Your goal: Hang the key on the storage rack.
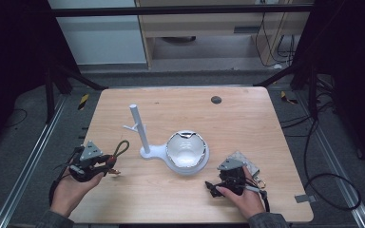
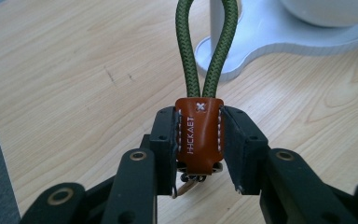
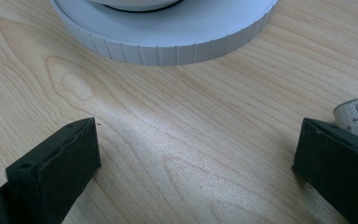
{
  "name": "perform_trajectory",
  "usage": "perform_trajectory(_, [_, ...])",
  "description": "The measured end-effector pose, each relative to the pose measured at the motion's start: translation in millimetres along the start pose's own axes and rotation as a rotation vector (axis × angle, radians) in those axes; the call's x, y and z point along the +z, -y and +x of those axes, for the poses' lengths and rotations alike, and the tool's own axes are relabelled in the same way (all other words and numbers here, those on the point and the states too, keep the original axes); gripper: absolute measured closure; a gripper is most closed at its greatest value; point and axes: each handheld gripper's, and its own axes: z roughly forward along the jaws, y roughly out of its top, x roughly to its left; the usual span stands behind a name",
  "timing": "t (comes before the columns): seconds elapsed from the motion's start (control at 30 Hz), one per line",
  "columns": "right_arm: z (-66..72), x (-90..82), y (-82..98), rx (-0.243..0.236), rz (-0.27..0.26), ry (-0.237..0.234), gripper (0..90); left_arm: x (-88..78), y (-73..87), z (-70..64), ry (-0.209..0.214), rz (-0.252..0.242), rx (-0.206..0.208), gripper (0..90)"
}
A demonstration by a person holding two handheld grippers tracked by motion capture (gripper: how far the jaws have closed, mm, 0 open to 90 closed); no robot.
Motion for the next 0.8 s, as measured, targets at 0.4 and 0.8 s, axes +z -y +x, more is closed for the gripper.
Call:
perform_trajectory(0.4, [0.1,0.1,-0.1,0.000,-0.001,0.000,0.2,-11.0,-1.1,-3.3,-0.006,-0.059,0.013,65.6])
perform_trajectory(0.8, [0.0,0.1,-0.1,0.000,-0.001,0.000,0.2,-20.9,-12.8,-4.7,-0.001,-0.142,0.011,65.6])
